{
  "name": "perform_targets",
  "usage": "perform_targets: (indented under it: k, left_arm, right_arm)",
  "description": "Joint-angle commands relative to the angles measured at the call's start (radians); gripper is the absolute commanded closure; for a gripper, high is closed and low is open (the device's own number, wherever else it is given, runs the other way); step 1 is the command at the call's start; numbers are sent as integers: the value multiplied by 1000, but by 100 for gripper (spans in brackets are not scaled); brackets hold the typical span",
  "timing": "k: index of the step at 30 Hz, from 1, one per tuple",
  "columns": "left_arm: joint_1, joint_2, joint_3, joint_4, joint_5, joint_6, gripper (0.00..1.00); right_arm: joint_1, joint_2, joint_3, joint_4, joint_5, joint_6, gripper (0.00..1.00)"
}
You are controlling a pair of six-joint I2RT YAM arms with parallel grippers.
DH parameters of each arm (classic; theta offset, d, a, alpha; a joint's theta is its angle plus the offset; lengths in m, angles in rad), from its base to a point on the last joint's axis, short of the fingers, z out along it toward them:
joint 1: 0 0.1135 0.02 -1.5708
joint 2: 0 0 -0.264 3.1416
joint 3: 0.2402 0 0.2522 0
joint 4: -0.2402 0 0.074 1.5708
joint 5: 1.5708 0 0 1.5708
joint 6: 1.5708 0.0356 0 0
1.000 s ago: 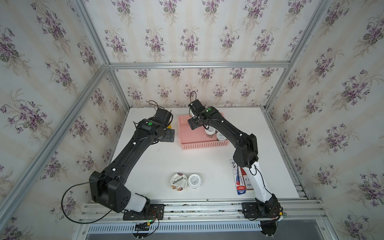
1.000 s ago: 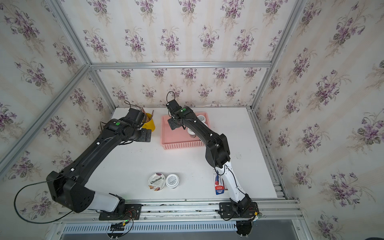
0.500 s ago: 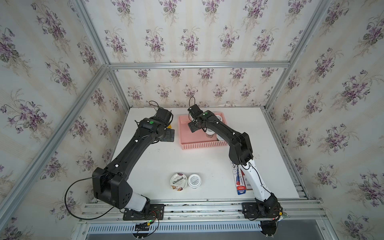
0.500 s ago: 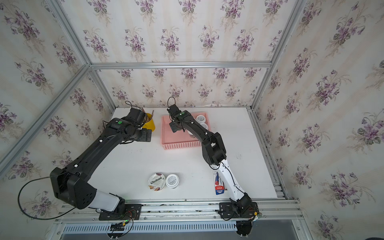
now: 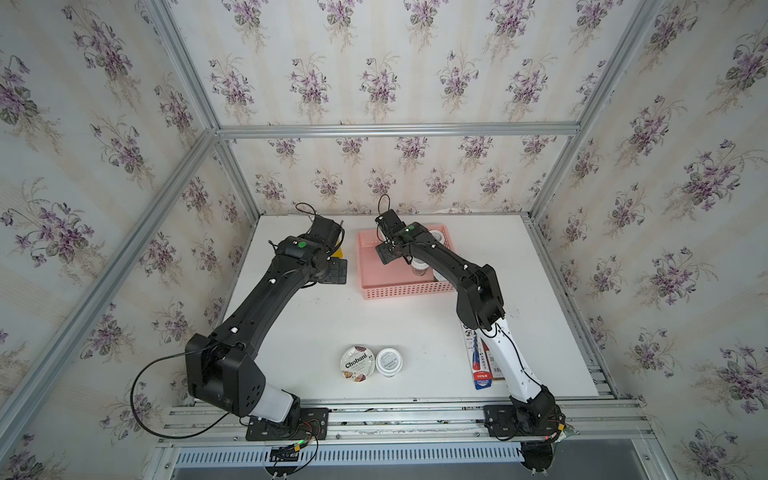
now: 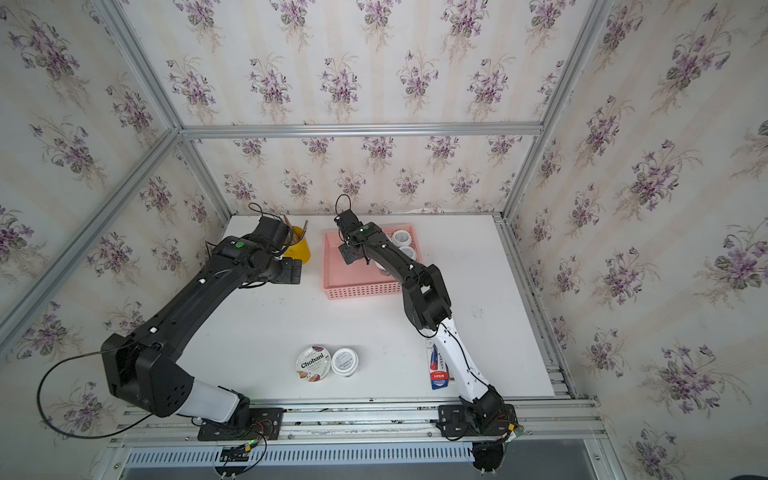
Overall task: Put the yogurt in the basket
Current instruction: Place the yogurt in the basket.
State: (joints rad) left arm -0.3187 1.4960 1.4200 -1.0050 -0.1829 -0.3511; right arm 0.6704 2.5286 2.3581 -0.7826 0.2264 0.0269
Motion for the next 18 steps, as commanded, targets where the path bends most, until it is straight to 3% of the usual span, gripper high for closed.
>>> perform_targets:
  k: [1, 18]
  left_arm:
    - [5, 2, -2, 9, -1, -4, 1]
    - [13, 14, 3, 15, 22, -7, 1]
  right_arm:
    - [-3, 19, 4, -21, 5, -5, 23]
    - [-6, -43, 13, -71, -26, -5, 23]
